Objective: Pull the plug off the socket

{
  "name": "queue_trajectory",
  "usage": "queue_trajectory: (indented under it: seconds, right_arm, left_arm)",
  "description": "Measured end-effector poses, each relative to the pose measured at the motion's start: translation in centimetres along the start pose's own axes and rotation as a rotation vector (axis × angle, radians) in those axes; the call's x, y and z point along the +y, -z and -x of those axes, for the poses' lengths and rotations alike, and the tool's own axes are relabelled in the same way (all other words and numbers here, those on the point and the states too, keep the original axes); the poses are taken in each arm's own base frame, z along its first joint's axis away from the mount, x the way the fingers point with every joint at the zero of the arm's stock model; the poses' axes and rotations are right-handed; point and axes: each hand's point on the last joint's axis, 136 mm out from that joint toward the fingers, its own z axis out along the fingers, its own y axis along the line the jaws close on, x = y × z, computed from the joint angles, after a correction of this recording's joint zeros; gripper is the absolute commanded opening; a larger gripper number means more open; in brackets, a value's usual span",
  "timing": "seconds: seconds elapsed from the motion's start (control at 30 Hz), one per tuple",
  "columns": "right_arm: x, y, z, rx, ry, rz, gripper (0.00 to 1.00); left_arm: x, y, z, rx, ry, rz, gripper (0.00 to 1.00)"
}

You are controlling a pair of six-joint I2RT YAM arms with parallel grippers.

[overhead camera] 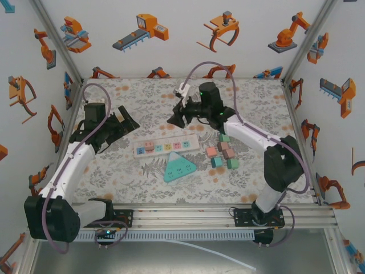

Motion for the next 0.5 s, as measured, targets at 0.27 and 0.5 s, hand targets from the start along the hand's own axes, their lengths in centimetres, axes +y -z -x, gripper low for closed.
queue_trajectory:
  seconds: [0.27, 0.5]
  right_arm:
    - [5.7, -6.5, -1.8, 0.045, 0.166, 0.216, 0.57]
    - [8.2, -10.4, -6.0, 0.145, 0.213, 0.322, 0.57]
  left_arm:
    - [3.3, -1.8, -0.4, 0.04, 0.046, 0.101, 0.98]
    - [5.3, -3.4, -2.6, 0.123, 0.064, 0.136, 0.91]
